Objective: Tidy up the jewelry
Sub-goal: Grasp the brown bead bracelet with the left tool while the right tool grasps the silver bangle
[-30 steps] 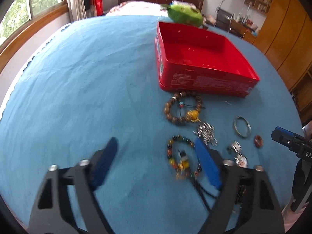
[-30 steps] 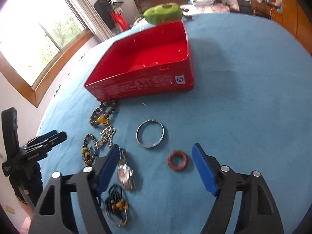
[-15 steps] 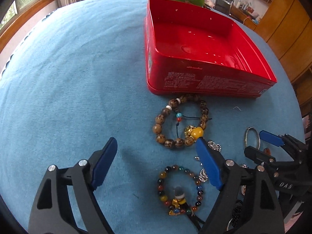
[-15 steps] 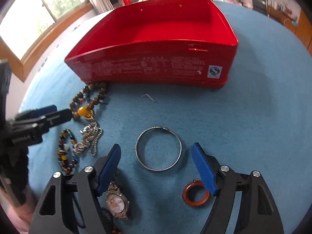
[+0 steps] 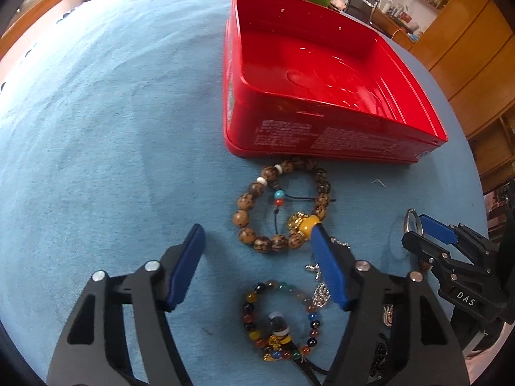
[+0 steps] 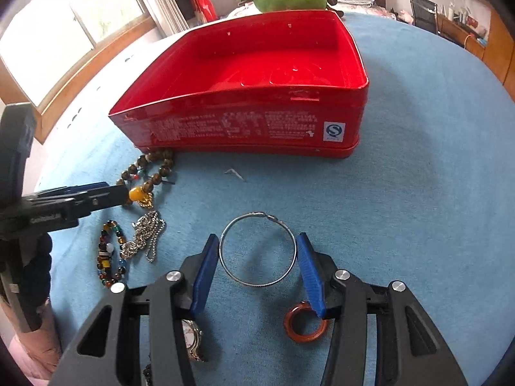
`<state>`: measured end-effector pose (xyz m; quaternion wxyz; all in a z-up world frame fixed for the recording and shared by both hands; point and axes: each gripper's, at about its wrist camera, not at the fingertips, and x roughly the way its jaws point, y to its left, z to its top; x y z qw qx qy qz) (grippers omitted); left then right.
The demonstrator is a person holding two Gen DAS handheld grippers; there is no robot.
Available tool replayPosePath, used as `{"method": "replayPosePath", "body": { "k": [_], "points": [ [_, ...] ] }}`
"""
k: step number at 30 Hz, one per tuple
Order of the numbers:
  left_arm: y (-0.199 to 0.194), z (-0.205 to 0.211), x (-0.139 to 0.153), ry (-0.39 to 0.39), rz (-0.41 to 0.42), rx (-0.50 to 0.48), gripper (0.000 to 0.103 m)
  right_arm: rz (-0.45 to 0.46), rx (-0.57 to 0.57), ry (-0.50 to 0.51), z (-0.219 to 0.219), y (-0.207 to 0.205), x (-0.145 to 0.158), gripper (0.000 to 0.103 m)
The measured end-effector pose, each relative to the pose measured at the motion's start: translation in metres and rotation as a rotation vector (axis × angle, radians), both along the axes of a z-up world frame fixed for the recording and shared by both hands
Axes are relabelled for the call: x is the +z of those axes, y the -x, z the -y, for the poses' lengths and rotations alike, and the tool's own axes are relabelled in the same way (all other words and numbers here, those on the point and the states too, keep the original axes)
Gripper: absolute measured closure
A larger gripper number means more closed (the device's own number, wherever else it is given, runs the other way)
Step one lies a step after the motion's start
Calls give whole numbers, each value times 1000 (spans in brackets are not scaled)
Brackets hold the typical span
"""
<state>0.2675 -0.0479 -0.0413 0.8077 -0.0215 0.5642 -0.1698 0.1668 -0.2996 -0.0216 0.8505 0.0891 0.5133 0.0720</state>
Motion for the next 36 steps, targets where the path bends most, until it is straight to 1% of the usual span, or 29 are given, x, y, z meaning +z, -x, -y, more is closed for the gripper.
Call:
{"method": "replayPosePath", "body": {
  "k": [2,3,4,6,7,12,15,17,19,20,23,25,26,27,28,29,30,33,36],
  "points": [
    [-2,6,-1,9,0,-13,45,-2,1,-5,0,0,-2,53],
    [-5,9,-1,24,-7,-25,52,-6,3,-9,1,0,-3,53],
    [-5,10,-2,34,-14,-33,55,-7,4,-14,3,1,-3,53],
    [-9,15,-4,54,-27,-46,58,-6,5,-19,0,0,-5,53],
    [-9,15,-5,58,-27,-48,62,-5,4,-22,0,0,-6,53],
    [-17,21,-10,103,-36,-53,63,-3,4,-24,-1,0,-8,53],
    [-19,21,-12,128,-43,-42,62,-1,4,-25,-2,0,-8,53],
    [-19,20,-13,134,-45,-37,61,-1,5,-27,-1,1,-8,53],
    [-15,14,-11,135,-38,-22,55,-2,5,-27,0,1,-8,53],
    [-15,13,-10,138,-29,-10,54,-1,6,-26,0,1,-9,53],
    [-19,15,-10,157,-30,-6,54,-1,6,-20,0,2,-8,53],
    [-22,17,-11,166,-32,-5,58,-2,6,-18,-1,2,-8,53],
    [-20,16,-10,171,-28,-5,62,-2,5,-18,-2,2,-9,53],
    [-22,18,-12,173,-31,-6,75,-2,5,-18,-2,2,-9,53],
    [-22,18,-14,174,-39,-3,82,-2,6,-17,-2,2,-9,53],
    [-23,17,-14,171,-35,3,85,-1,6,-17,-2,2,-9,53],
    [-23,19,-15,163,-27,4,92,-1,6,-17,-2,1,-9,53],
    [-18,13,-19,199,-23,-7,92,-2,6,-19,-3,1,-9,53],
    [-15,11,-16,234,-12,0,94,-1,6,-26,-3,1,-10,53]
  ]
}}
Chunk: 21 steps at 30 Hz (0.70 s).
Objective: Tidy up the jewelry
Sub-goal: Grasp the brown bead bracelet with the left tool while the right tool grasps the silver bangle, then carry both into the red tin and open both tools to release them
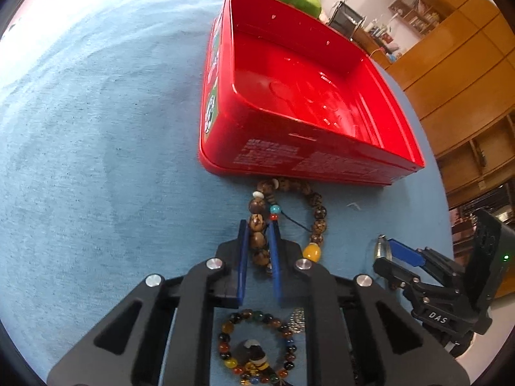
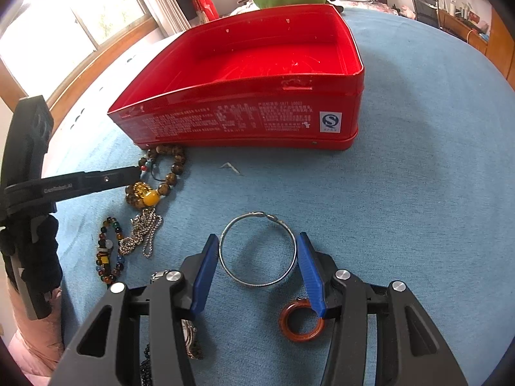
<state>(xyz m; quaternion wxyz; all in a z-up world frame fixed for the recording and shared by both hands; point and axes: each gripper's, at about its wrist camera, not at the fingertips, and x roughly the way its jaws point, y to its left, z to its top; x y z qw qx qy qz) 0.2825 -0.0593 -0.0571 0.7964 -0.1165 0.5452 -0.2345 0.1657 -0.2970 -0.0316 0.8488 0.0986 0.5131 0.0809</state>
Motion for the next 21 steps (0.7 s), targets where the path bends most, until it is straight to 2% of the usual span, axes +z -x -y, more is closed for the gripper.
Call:
{"method": "replayPosePath", "body": {
  "k": [3,8,15,21],
  "points": [
    [15,-13,15,47,54,-1,94,0,0,-6,3,0,-1,53],
    [33,-6,45,91,152,-23,94,4,-13,-19,7,2,3,53],
    [50,-1,66,102,223,-28,94,38,-41,-45,17,4,18,53],
    [59,-14,86,110,276,-34,94,64,-47,-39,16,2,35,53]
  ]
}}
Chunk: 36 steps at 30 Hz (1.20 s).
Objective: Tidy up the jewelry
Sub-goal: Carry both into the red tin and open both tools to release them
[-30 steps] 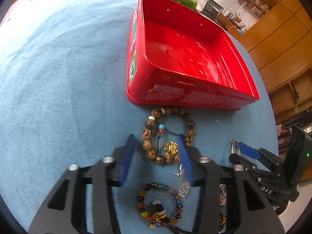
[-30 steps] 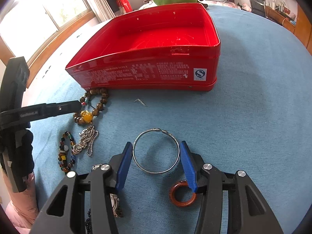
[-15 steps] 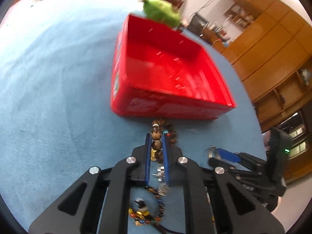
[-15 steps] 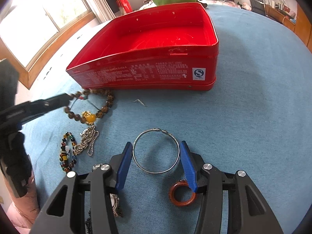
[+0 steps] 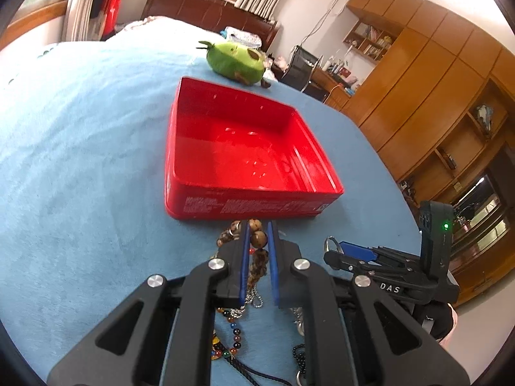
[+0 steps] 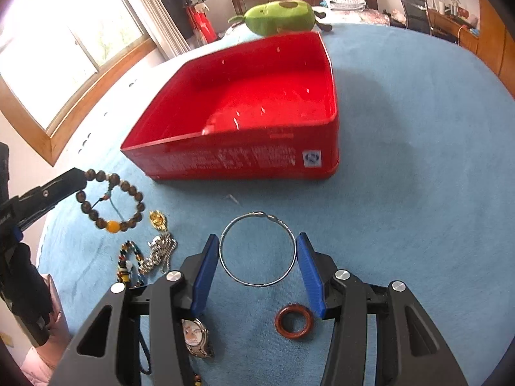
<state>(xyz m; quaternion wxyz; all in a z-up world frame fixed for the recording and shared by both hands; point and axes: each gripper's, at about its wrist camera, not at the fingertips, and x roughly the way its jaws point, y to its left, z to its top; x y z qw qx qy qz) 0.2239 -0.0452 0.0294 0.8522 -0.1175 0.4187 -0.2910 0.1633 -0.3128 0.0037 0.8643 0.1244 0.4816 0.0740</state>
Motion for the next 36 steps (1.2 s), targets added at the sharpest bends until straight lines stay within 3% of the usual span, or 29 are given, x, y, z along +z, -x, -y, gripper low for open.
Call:
{"method": "replayPosePath", "body": {
  "k": [9,13,18,27,32,36],
  "points": [
    [-15,14,45,13,94,-14,94,102,-4,14,-4,-23,54,53],
    [-40,28,49,24,114,0,94,131,-16,-1,-7,-51,66,53],
    [-76,40,27,24,74,7,94,104,-25,-22,-8,-92,51,53],
    [-115,57,-16,-32,-12,0,94,19,-36,25,-3,-127,8,53],
    [-122,59,-23,-46,-54,-1,93,33,-33,43,-1,-129,6,49],
    [-116,51,-15,-31,-48,9,85,64,-26,44,-2,-122,16,49]
  ]
}}
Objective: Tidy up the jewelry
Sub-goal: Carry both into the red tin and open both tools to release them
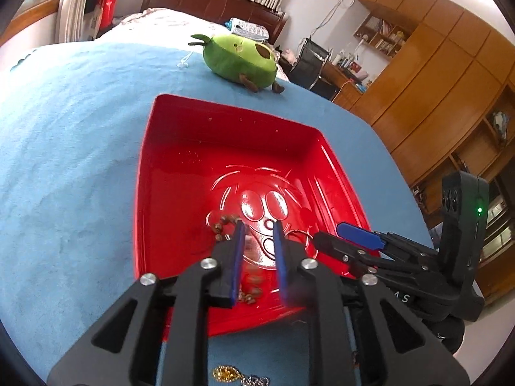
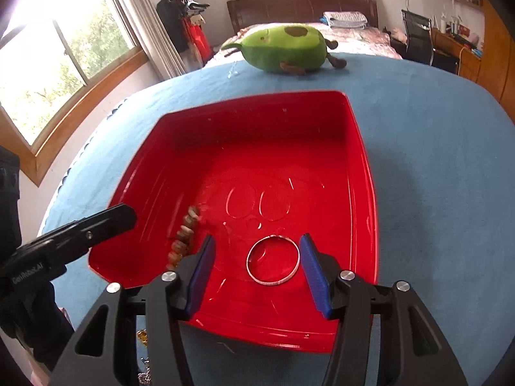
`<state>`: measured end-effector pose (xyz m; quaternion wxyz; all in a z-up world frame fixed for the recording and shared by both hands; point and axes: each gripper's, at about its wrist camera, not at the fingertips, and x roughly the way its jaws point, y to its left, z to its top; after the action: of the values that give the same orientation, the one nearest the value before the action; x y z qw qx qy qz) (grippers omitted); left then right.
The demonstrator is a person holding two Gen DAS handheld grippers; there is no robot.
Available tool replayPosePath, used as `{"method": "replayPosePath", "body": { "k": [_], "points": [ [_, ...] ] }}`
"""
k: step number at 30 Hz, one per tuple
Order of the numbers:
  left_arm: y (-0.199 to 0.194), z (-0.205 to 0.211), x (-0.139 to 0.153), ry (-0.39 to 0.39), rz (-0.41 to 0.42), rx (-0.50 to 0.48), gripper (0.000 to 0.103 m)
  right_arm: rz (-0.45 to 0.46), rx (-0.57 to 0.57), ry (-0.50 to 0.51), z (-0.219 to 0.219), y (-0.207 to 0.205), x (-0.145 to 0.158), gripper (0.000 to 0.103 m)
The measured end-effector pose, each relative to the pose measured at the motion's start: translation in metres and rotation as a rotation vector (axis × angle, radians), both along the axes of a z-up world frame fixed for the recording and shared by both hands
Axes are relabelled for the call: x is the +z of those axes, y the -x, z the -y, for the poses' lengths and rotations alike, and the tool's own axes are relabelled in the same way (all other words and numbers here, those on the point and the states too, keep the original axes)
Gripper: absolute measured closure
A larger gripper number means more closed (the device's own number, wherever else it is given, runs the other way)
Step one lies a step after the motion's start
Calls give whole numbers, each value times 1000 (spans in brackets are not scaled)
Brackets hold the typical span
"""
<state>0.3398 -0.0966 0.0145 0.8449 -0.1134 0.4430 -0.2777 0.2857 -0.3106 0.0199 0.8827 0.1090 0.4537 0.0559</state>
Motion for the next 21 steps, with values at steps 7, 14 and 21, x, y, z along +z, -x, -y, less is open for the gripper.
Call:
{"method": "replayPosePath", "body": {
  "k": [7,14,21],
  "points": [
    [18,-6,15,-20,19,10,85,37,4,-19,2,15,17,49],
    [33,-7,16,-101,5,35,68,26,-4,-24,5,21,18,49],
    [59,-26,5,-182,-33,52,66,23,-21,-27,12,34,19,49]
  ]
}}
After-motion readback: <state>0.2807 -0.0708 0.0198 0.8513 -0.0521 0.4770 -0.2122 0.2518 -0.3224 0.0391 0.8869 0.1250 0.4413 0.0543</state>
